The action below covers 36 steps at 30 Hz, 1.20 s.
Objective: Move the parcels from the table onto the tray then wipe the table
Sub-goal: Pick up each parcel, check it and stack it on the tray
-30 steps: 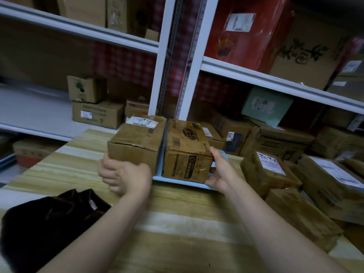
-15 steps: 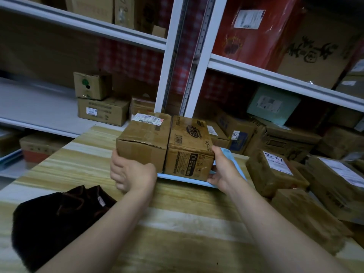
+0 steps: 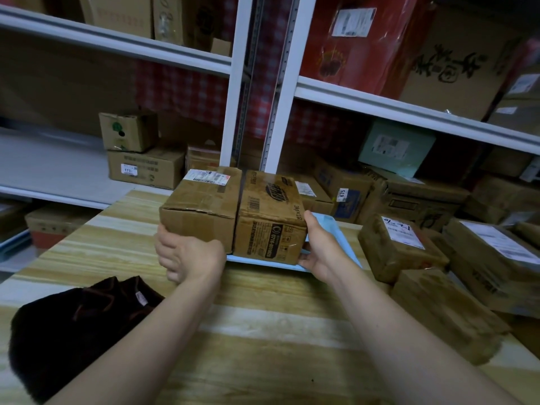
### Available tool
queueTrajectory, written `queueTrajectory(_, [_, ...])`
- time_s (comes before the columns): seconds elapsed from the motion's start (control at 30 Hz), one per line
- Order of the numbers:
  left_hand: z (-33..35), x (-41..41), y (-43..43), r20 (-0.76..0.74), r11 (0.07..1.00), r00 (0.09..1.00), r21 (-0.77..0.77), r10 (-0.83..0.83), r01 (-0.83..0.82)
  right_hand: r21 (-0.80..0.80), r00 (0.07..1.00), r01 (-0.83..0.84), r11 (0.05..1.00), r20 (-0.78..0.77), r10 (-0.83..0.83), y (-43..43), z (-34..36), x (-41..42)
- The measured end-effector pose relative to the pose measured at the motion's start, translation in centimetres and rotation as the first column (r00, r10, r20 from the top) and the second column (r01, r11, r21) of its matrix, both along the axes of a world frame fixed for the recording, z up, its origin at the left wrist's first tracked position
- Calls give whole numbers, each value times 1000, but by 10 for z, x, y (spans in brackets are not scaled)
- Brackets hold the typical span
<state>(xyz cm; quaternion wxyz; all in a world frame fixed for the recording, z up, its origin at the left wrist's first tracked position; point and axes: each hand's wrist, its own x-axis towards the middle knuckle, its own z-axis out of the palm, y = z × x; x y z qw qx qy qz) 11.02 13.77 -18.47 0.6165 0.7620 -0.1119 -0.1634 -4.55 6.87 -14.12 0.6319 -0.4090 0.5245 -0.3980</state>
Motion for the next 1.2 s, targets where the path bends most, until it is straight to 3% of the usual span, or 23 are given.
queueTrajectory(0.17, [5, -14, 0, -20, 999, 999, 19, 34, -34, -24, 1000, -4, 1000, 8, 4, 4, -2, -4])
queueTrajectory(0.33, [-3, -42, 3, -37, 997, 999, 83, 0, 3, -69, 974, 93, 993, -201, -105, 5, -8, -26])
queueTrajectory(0.57, [-10, -125, 2, -10, 956, 966, 143, -257, 256, -383, 921, 228, 895, -213, -326, 19, -10, -99])
queueTrajectory(0.7, [-19, -187, -4, 56, 834, 838, 154, -543, 530, -542, 828, 333, 772, -223, -514, 31, -5, -166])
queueTrajectory(0.83, [-27, -244, -6, 127, 600, 592, 301, -796, 741, -595, 496, 536, 599, -352, -794, 45, -18, -235])
queueTrajectory(0.9, [-30, -267, -4, 161, 481, 459, 435, -873, 761, -493, 431, 590, 640, -478, -765, 45, -35, -266])
queueTrajectory(1.0, [-29, -289, 1, 207, 353, 291, 656, -934, 667, -300, 616, 503, 811, -533, -580, 39, -58, -291])
queueTrajectory(1.03, [-27, -292, 2, 203, 327, 261, 691, -944, 644, -283, 667, 482, 829, -494, -557, 39, -62, -293])
queueTrajectory(1.2, [-27, -297, -7, 185, 256, 177, 660, -967, 707, -273, 750, 503, 820, -333, -571, 40, -64, -297])
